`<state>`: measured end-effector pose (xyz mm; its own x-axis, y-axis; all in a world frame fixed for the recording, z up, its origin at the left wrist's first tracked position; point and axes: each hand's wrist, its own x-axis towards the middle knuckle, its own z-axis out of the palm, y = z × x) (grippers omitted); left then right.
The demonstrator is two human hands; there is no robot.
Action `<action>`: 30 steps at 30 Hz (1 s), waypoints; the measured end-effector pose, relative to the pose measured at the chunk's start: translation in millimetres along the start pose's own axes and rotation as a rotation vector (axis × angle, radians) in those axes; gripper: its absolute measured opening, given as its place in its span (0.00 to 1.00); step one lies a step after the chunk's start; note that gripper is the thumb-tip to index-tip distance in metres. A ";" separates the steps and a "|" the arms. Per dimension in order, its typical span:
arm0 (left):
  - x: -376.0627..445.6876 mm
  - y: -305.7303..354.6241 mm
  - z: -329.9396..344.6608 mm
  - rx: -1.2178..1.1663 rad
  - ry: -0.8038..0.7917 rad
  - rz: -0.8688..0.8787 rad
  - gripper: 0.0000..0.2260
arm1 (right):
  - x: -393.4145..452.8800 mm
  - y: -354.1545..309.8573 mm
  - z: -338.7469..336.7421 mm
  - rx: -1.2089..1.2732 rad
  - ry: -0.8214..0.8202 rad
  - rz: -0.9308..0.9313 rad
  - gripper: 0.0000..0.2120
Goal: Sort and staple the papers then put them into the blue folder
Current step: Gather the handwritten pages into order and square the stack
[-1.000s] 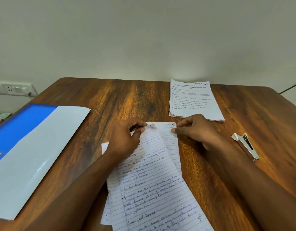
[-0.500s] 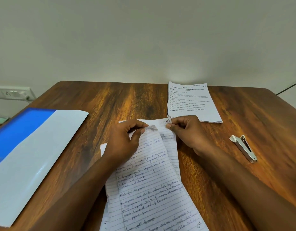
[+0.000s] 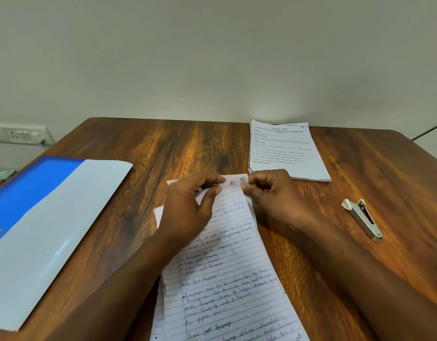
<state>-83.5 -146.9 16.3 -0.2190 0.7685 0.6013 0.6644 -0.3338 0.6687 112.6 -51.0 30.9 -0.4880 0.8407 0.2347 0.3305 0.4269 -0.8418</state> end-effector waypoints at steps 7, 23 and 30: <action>2.9 4.8 -7.1 0.083 0.045 0.186 0.07 | -10.1 -22.3 -1.0 -0.166 -0.040 -0.181 0.11; 6.2 -0.2 -7.6 0.143 0.087 0.330 0.05 | -13.0 -27.1 -2.4 -0.304 -0.090 -0.342 0.06; 5.8 2.5 -7.9 0.171 0.096 0.310 0.05 | -12.8 -24.0 8.0 -0.418 0.036 -0.401 0.09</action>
<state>-88.8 -147.6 25.0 -0.0494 0.5874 0.8078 0.8177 -0.4406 0.3704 104.4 -74.7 44.2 -0.6156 0.5939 0.5179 0.4198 0.8034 -0.4223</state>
